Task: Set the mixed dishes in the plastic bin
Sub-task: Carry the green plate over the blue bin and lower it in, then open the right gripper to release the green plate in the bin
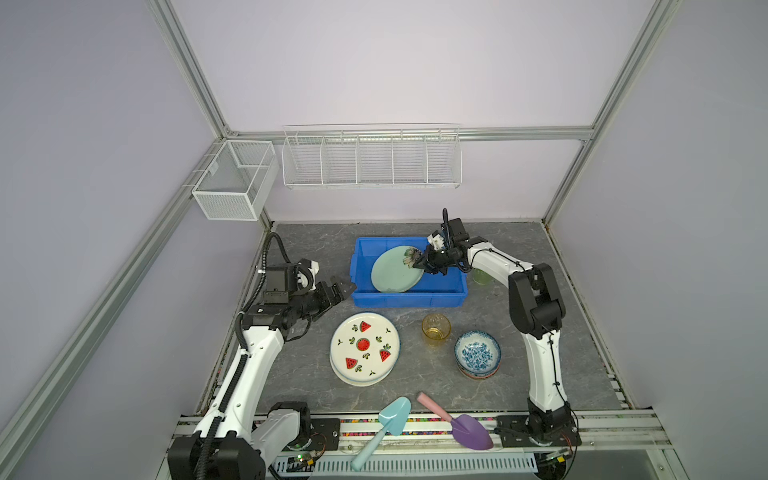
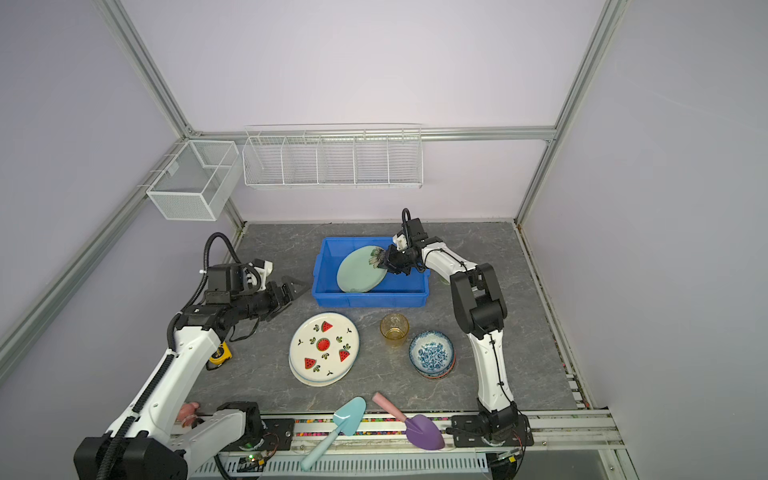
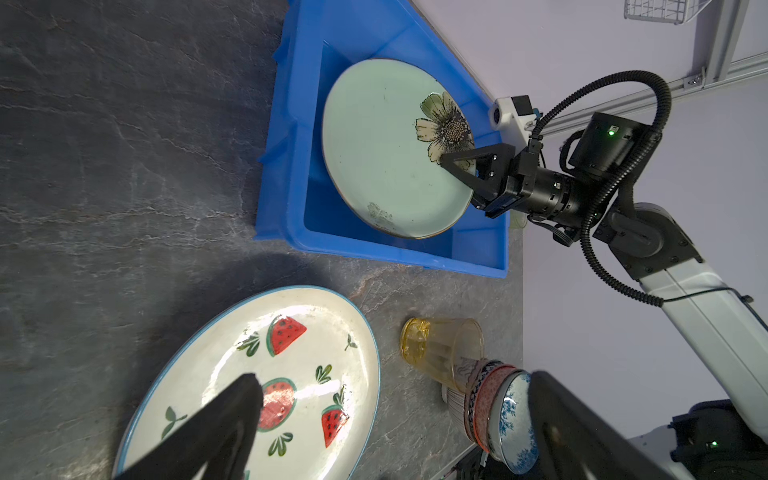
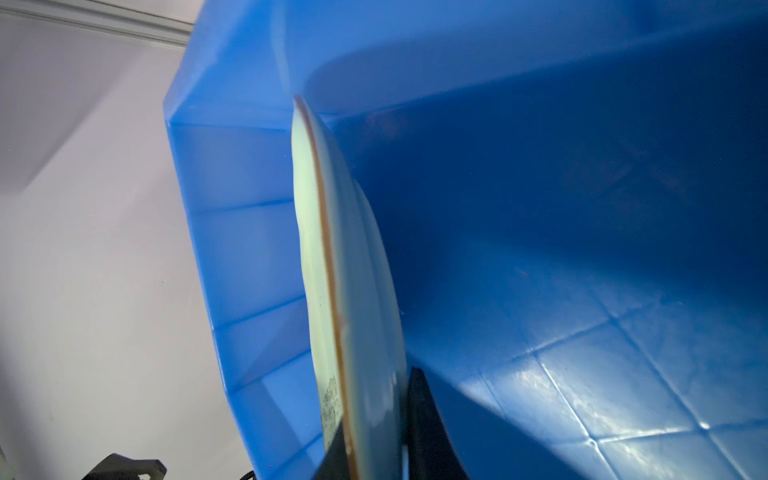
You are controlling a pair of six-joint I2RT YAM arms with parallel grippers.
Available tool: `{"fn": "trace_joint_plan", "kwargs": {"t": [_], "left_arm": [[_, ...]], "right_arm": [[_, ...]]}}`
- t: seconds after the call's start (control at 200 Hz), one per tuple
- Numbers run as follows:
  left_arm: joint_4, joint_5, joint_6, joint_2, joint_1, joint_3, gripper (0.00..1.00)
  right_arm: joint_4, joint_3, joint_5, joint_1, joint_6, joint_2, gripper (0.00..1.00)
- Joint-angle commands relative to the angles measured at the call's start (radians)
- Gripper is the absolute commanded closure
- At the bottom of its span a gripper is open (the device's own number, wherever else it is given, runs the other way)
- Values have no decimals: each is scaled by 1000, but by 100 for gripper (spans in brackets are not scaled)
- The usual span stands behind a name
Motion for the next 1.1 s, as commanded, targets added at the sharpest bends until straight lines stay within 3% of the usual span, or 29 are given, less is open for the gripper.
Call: {"fn": "trace_joint_plan", "kwargs": {"t": [0.0, 0.41, 1.095], "left_arm": [[8, -2, -3, -8, 3, -11, 0], [28, 12, 1, 23, 3, -9, 0], [43, 30, 5, 46, 3, -12, 0]], "right_arm": [[93, -19, -44, -6, 30, -50, 88], [95, -83, 1, -7, 24, -73, 79], [7, -115, 146, -10, -15, -125, 79]]}}
